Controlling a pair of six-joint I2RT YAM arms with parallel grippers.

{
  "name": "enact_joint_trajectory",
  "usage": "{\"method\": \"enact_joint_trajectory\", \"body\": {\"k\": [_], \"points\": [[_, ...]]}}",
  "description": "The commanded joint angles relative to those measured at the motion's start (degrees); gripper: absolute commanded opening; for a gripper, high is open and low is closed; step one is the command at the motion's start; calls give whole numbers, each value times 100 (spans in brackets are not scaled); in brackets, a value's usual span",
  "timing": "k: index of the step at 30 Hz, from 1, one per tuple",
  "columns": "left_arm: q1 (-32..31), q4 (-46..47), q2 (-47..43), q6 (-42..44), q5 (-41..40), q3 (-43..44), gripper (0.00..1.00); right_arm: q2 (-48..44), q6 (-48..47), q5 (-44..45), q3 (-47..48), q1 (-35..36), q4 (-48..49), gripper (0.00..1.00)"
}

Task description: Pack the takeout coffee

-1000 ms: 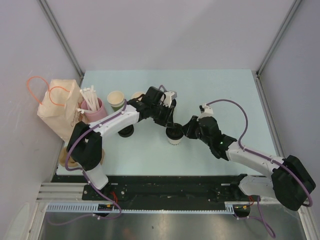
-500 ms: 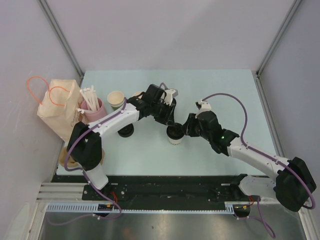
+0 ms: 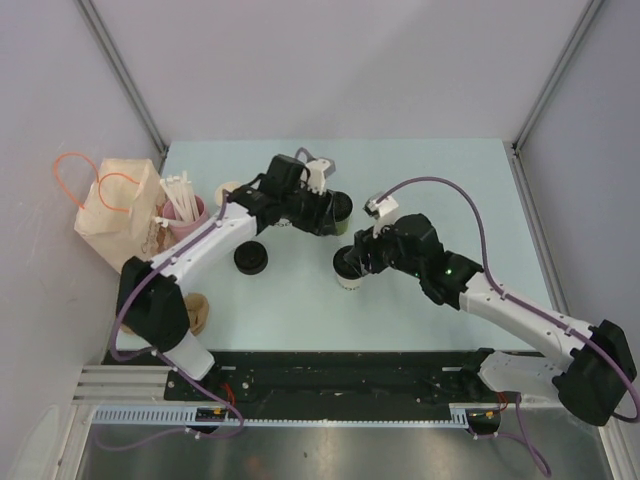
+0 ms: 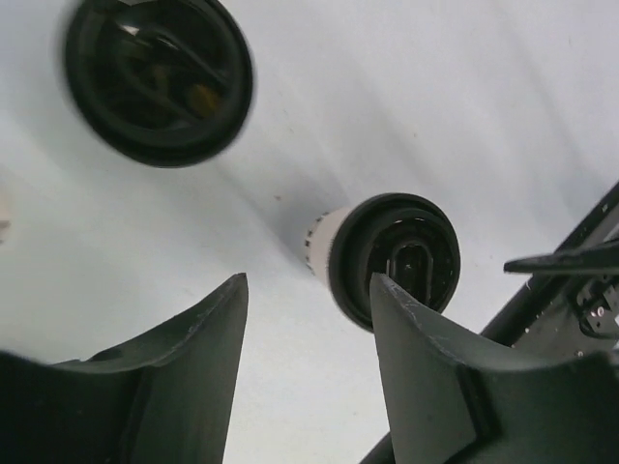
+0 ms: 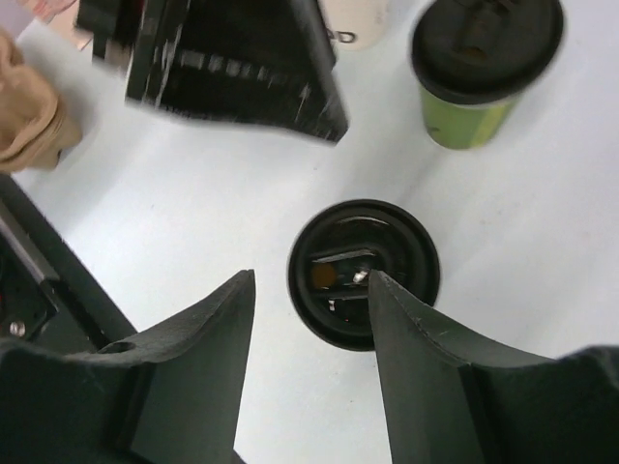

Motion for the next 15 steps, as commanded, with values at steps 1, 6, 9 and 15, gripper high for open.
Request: {"method": "enact_joint_trajectory", "body": {"k": [1, 6, 9, 15], "points": [[411, 53, -893, 503, -248, 103, 62, 357, -1256, -398, 629, 283, -326, 57], [1061, 44, -1473, 644, -284, -143, 70, 973, -1844, -250, 1104, 502, -923, 56], [1351, 61, -1649, 715, -248, -205, 71, 1254, -2064, -12, 1316, 661, -1205, 55], [1519, 61, -1755, 680, -64, -249, 71, 1536, -2284, 296, 1430, 837, -1338, 49]]}}
